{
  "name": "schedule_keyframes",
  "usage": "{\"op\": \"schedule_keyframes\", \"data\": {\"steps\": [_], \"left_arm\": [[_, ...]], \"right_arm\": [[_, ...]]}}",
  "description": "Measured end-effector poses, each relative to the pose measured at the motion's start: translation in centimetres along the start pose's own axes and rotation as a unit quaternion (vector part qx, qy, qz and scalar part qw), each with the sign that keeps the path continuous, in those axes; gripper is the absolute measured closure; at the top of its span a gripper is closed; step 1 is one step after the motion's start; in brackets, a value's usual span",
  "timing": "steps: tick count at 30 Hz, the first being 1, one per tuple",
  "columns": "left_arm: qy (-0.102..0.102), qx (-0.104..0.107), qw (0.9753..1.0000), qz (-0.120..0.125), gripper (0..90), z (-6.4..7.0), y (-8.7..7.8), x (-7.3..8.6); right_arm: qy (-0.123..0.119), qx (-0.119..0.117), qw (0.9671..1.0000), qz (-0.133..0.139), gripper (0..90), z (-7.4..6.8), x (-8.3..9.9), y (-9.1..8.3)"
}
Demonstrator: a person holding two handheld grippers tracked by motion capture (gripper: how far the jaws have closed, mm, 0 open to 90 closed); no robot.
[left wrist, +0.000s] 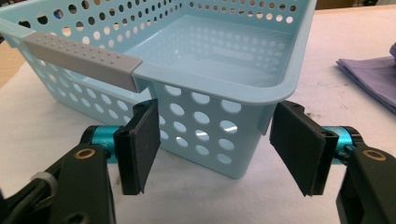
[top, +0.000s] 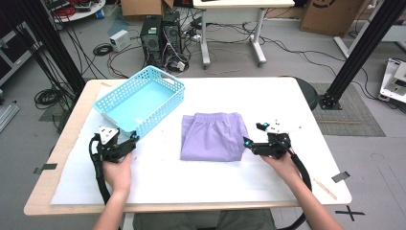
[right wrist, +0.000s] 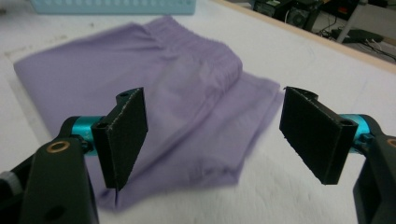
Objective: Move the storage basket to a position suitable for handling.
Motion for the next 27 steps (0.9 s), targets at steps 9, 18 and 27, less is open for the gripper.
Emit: {"op": "schedule_keyframes", "data": {"steps": [9, 18, 27], "left_arm": [[0.018, 0.006, 0.9998, 0.009, 31.3, 0.3, 0.1, -0.6], [0.012, 0.012, 0.9998, -0.009, 31.3, 0.3, 0.8, -0.1], [0.022, 0.015, 0.9995, -0.017, 30.0, 0.2, 1.0, 0.1]], "right_arm": [[-0.004, -0.031, 0.9994, 0.014, 26.8, 1.0, -6.3, 5.8], [-0.020, -0.058, 0.9981, 0.000, 34.3, 2.3, -10.8, 12.2], [-0.003, -0.079, 0.9966, -0.024, 37.3, 4.1, -12.5, 18.2]]}}
Point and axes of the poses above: each handheld gripper's, and its own axes: y roughly forward along the jaws, x roughly out of its underside, z roughly to its right, the point moved 6 cm from there along y, roughly forward along the jaws, and after that the axes turned 12 degrees about -x, right-handed, at the moved point
